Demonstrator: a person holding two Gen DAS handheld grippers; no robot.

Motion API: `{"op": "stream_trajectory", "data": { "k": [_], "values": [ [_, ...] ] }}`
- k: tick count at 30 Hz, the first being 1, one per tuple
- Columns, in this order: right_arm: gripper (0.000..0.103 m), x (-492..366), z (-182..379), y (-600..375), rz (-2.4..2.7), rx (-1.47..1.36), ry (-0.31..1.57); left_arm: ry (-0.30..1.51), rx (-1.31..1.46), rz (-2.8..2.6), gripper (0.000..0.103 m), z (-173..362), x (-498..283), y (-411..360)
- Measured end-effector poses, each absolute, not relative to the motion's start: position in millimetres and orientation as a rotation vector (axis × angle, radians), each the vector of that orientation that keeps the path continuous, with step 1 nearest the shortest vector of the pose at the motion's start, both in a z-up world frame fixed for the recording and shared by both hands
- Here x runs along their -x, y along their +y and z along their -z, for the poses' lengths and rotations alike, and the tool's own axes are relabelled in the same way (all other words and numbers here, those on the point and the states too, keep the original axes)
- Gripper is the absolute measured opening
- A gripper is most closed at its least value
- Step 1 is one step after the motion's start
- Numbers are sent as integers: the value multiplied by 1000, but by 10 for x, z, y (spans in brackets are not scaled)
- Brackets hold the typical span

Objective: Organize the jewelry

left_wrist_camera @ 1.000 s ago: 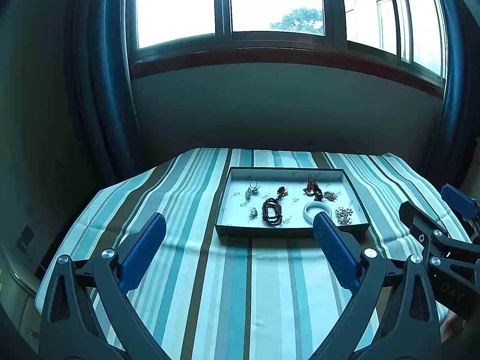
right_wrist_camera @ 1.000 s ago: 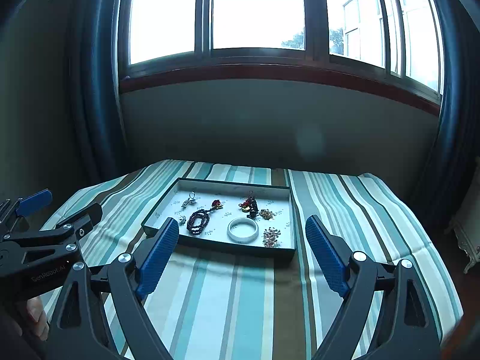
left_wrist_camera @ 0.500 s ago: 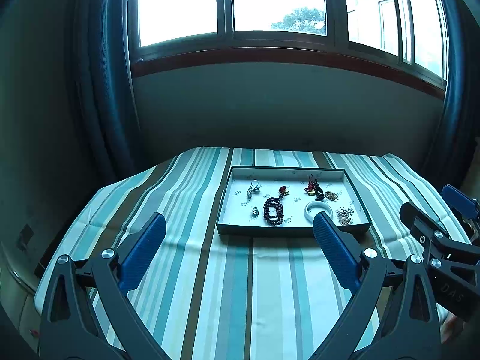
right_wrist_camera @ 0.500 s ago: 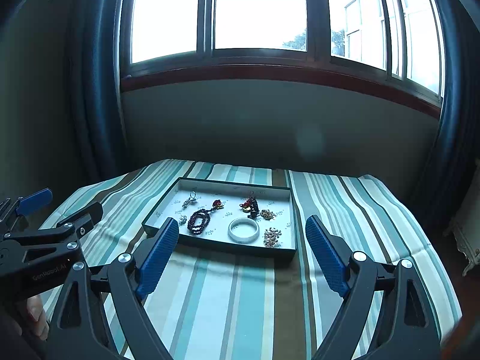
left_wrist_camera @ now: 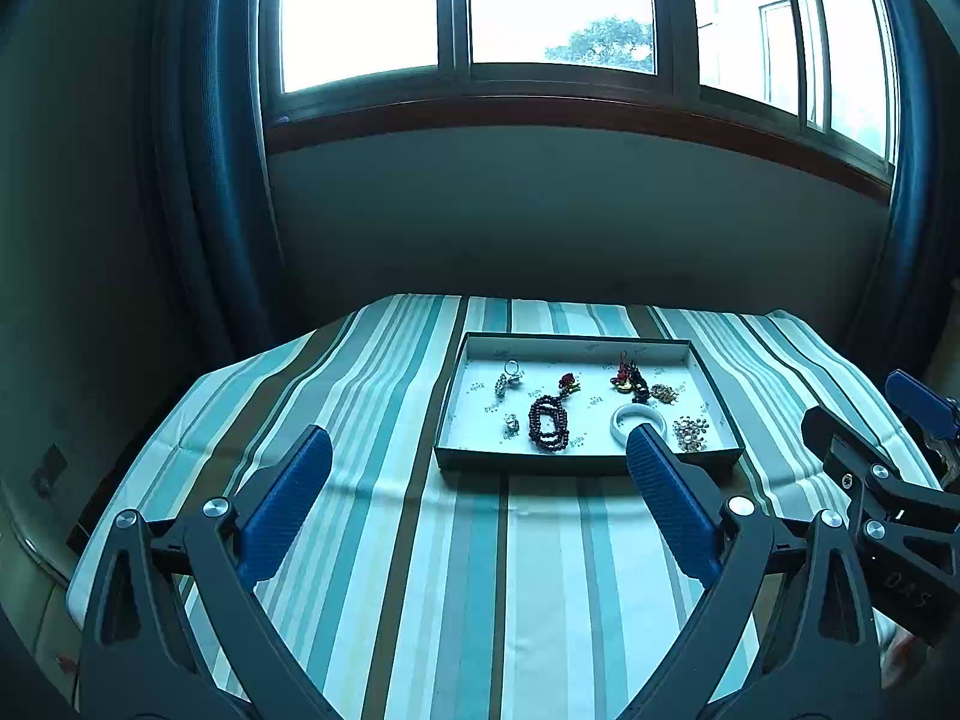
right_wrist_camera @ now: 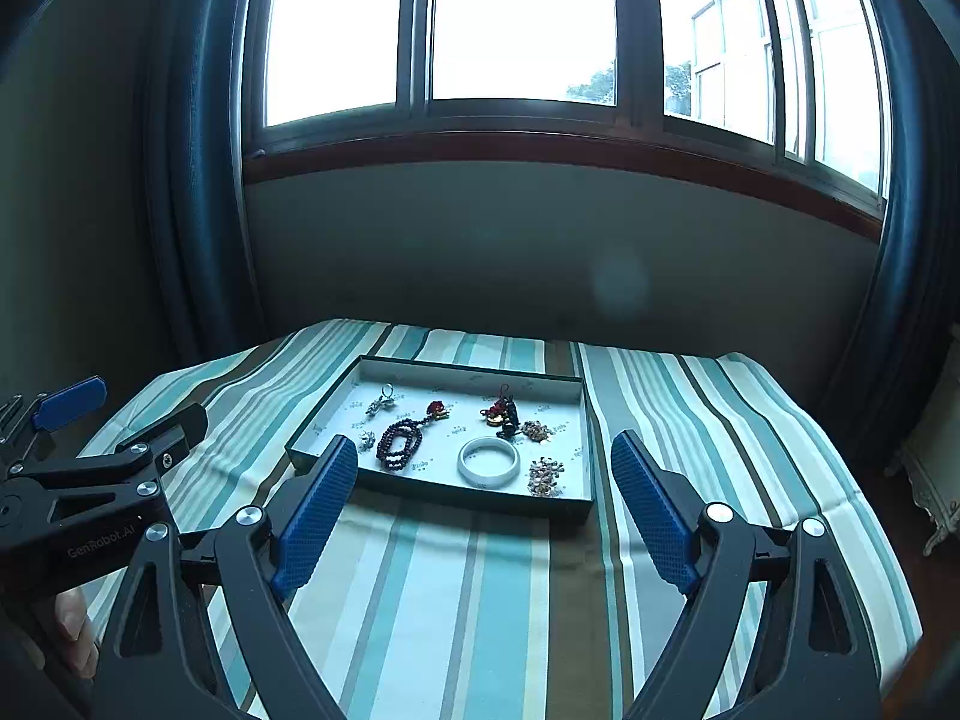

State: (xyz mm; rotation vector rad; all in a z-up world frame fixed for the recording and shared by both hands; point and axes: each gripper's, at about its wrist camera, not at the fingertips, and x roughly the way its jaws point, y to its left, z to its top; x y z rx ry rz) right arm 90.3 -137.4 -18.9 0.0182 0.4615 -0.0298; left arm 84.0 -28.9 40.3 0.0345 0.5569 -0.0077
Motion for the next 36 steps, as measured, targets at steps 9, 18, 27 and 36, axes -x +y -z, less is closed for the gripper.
{"op": "stream_trajectory", "data": {
  "k": [9,18,27,36],
  "values": [
    [85,-902,193,-1376,28,-17,461,545,-39,-11,98,-412,-822,-290],
    [85,-906,208,-1384,24,-14,465,531,-57,-8,99,-410,-808,-304],
    [85,-917,236,-1413,14,-10,471,533,-53,5,101,-390,-817,-301],
    [85,-920,276,-1431,9,-7,482,536,-53,-11,101,-331,-868,-280]
  ]
}}
